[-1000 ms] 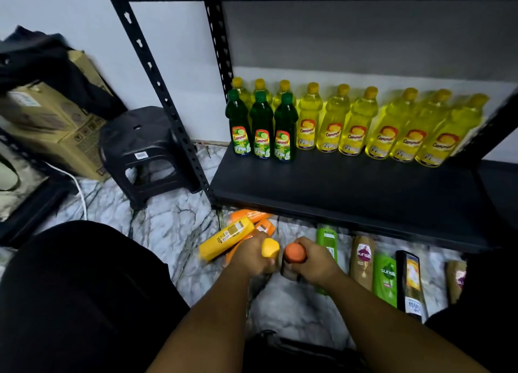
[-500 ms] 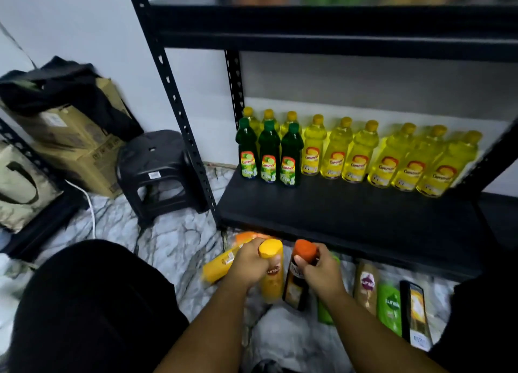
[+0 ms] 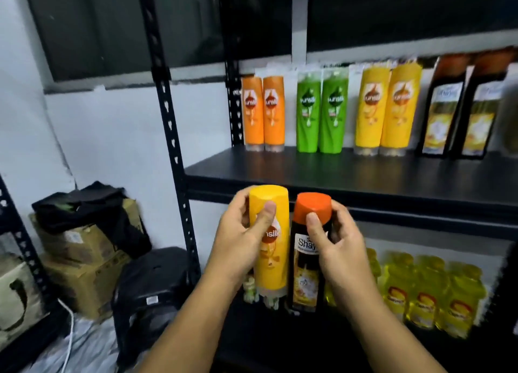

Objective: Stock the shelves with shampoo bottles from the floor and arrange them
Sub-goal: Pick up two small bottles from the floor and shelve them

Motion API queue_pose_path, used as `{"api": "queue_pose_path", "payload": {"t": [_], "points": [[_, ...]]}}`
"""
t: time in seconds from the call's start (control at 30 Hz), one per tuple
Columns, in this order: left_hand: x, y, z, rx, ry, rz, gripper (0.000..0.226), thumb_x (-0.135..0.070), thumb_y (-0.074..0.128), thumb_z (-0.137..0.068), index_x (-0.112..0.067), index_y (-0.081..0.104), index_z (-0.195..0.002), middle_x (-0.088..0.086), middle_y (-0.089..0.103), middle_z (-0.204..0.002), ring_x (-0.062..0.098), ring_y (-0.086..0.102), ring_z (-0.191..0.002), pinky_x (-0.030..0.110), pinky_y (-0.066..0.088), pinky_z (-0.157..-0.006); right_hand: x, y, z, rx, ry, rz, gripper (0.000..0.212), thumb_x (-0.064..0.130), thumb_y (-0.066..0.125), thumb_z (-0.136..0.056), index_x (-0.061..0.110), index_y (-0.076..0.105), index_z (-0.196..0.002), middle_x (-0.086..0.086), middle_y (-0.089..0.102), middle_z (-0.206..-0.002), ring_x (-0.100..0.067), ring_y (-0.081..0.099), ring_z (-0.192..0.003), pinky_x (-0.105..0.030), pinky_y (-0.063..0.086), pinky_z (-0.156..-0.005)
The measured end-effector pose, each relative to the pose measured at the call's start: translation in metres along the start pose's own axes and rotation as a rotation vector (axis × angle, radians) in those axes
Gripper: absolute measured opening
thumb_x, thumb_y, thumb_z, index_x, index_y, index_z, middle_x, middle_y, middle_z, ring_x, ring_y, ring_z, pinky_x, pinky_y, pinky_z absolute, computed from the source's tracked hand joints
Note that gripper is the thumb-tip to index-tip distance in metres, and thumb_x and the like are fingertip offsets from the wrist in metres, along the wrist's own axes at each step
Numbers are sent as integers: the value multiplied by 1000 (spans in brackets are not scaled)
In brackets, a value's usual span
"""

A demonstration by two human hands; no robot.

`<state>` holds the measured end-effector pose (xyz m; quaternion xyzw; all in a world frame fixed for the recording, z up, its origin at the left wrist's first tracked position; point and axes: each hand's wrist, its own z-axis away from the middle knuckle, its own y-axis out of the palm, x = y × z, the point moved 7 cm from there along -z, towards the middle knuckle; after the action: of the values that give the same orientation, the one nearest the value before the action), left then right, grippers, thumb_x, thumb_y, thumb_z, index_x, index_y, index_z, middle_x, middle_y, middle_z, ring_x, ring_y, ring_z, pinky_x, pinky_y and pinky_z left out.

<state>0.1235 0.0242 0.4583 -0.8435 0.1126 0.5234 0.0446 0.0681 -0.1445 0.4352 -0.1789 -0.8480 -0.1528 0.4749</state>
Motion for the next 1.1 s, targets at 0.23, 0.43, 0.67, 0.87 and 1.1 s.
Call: {"api": "queue_pose_path", "payload": {"t": [0.23,0.43,0.67,0.87,1.1], "points": [[-127,5,-84,-56,239,80,32,-51,60,-94,-30,64,-118,-6,76,-109,16,75,-100,44,61,-86,119,30,-96,104,-229,12,41,70,60,-84,45,58,-116,13,69,-116,-9,65,-111,-46,53,-97],[-150,12,-146,-101,312,-69,40,-60,59,-94,-35,59,-125,-10,73,-112,11,73,-101,44,61,-89,145,46,-164,64,-163,-106,26,60,64,-87,39,61,-102,7,73,-106,-15,72,-99,-47,58,-90],[-113,10,-185,-113,193,-96,50,-68,53,-92,-40,52,-133,-11,70,-119,13,71,-105,46,61,-89,128,54,-191,104,-185,49,33,59,60,-90,43,53,-117,12,67,-115,-13,67,-106,-47,57,-92],[-66,7,-179,230,71,-226,77,-43,76,-87,-46,26,-147,-17,60,-132,7,63,-117,42,55,-100,64,51,-168,502,81,256,58,29,70,-91,34,37,-138,19,66,-112,4,66,-95,-13,50,-74],[3,-11,-202,341,-83,-391,89,-28,81,-86,-47,19,-147,-19,57,-135,7,59,-121,42,50,-107,26,62,-202,500,127,304,50,19,71,-92,33,42,-131,17,65,-112,5,61,-99,-14,47,-74]]}}
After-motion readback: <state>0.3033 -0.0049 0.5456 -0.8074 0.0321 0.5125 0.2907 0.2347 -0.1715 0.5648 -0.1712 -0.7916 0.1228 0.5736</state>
